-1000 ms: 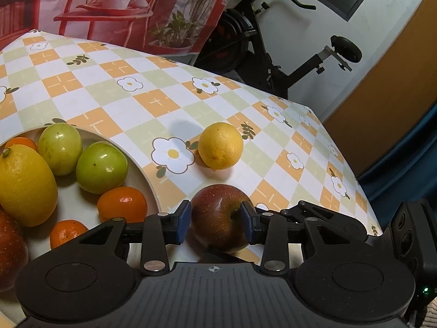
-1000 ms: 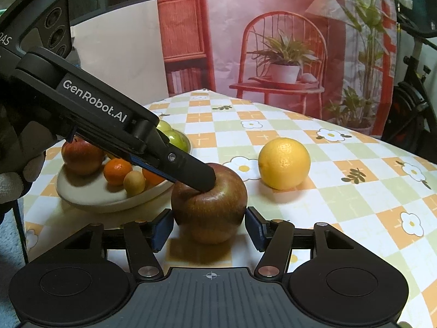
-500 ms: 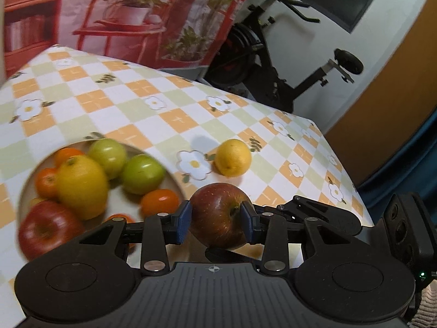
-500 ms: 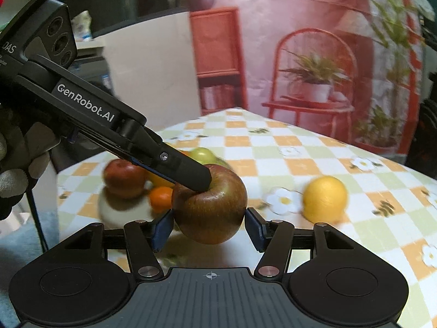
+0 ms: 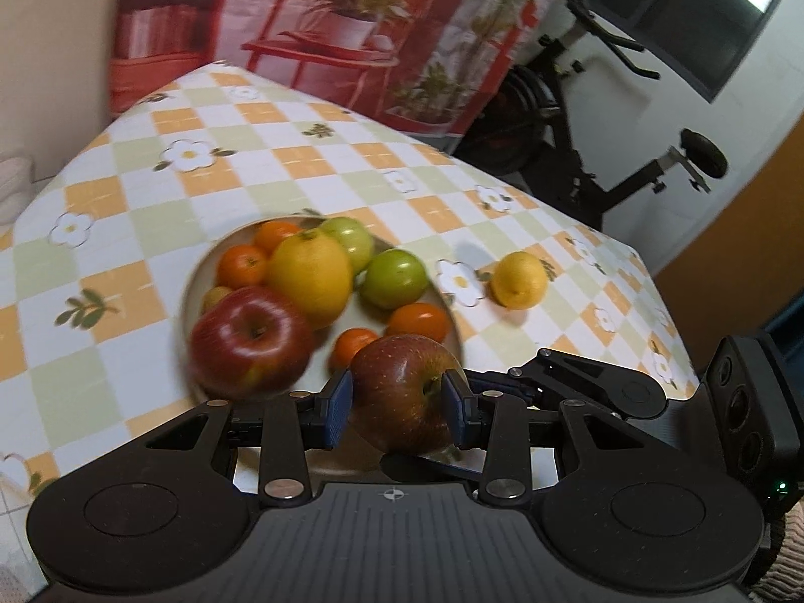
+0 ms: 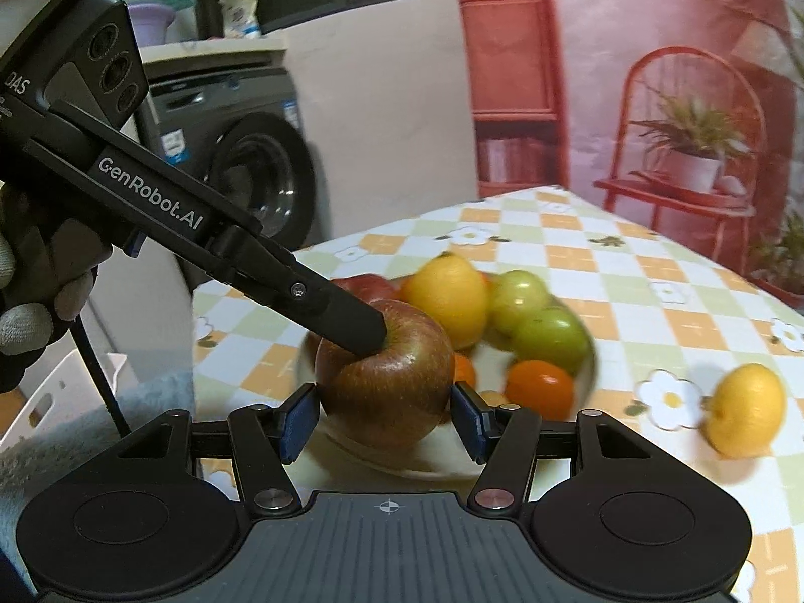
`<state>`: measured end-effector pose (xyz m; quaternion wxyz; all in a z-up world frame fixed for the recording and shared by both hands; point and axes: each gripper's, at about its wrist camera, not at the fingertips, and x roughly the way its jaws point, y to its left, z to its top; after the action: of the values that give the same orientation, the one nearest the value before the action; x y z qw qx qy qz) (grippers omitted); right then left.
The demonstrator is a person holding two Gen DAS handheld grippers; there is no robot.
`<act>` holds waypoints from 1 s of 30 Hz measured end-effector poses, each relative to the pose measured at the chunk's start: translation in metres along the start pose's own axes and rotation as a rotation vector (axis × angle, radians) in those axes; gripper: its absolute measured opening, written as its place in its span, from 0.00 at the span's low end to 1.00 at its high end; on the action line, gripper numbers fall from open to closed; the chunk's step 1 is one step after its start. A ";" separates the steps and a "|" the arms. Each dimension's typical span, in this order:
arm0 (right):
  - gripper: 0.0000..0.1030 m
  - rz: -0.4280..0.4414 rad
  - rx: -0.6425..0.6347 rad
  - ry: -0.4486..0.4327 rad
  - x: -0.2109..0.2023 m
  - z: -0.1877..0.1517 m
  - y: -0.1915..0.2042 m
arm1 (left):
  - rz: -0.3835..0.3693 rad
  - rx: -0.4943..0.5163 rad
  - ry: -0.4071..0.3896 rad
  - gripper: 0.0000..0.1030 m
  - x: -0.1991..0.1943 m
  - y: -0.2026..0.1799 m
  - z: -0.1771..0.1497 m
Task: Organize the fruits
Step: 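Carry the red apple onto the plate with both tools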
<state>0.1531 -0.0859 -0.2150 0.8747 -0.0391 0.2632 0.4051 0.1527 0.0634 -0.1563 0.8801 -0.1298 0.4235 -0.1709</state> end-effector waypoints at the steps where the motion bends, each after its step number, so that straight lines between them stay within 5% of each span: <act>1: 0.52 0.006 -0.006 0.006 0.003 0.000 0.002 | 0.004 -0.007 0.002 0.40 0.000 0.003 -0.001; 30: 0.52 0.033 -0.013 0.040 0.027 -0.005 0.008 | 0.084 -0.046 0.021 0.41 0.009 0.022 -0.004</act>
<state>0.1599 -0.0635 -0.2316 0.8623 -0.0485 0.2787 0.4201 0.1590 0.0795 -0.1735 0.8788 -0.1305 0.4416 -0.1252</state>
